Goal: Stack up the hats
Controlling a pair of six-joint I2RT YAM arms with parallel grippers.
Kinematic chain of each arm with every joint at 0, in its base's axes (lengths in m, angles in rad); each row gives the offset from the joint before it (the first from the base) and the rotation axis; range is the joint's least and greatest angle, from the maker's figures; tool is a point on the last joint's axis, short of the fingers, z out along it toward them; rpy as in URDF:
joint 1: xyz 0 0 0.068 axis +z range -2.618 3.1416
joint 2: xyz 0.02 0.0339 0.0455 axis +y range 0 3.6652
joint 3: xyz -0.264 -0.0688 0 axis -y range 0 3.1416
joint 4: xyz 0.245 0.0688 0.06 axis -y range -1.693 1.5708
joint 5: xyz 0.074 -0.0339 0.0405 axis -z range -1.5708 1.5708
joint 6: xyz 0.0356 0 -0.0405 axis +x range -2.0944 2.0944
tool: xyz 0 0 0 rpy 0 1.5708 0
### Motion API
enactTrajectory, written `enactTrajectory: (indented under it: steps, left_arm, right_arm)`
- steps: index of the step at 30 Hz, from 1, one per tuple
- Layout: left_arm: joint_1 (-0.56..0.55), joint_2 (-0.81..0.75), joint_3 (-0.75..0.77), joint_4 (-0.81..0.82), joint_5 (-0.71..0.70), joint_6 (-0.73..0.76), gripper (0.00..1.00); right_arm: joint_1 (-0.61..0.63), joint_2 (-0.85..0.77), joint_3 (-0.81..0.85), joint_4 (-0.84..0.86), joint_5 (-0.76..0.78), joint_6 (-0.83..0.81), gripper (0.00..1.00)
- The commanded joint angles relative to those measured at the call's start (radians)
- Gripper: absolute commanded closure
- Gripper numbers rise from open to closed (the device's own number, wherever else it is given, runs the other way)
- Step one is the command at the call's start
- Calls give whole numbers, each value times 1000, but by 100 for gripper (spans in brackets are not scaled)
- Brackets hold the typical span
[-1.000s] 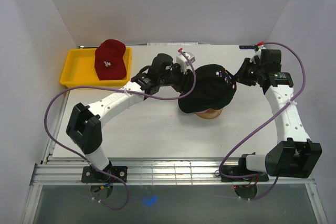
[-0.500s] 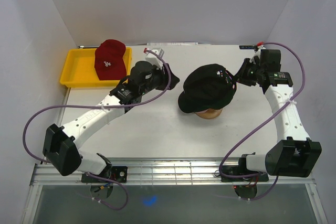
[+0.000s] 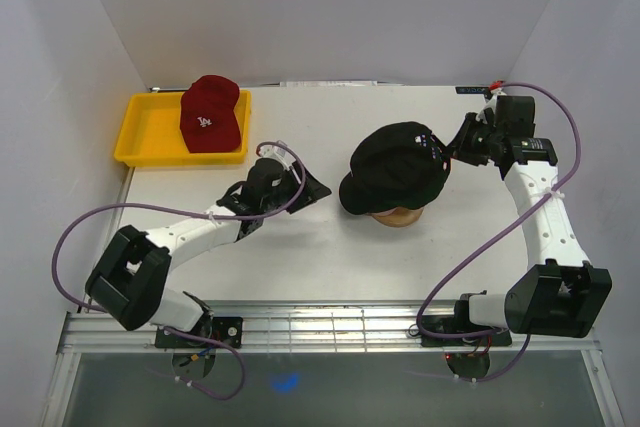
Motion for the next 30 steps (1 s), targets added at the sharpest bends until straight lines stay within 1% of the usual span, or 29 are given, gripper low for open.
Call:
enactTrajectory:
  steps: [1,2,3,4,6,8,11,17,23,30]
  left_arm:
    - [4,19,-35,208,77,-100,34]
    - [4,29,-43,231,86,-123,34]
    - [4,43,-53,271,95,-136,17]
    - [4,69,-61,291,103,-151,16]
    - [2,89,-85,378,114,-195,16]
    - [2,118,-109,414,107,-218,16]
    - [2,154,-145,546,112,-269,16]
    - [-18,230,-159,691,98,-340,19]
    - [-47,296,-152,781,65,-402,22]
    - [-85,352,-147,842,37,-433,27]
  right_arm:
    - [-15,2,-15,15,35,-29,83]
    - [-15,2,-18,15,34,-29,83]
    - [-17,2,-21,15,32,-29,83]
    - [-18,2,-22,16,31,-29,83]
    - [-20,2,-33,22,23,-26,83]
    - [-20,2,-36,27,12,-21,83]
    - [-21,1,-41,33,5,-20,83]
    - [-21,1,-45,31,9,-23,83]
    - [-28,2,-39,31,9,-26,83]
    - [-34,1,-36,27,8,-27,83]
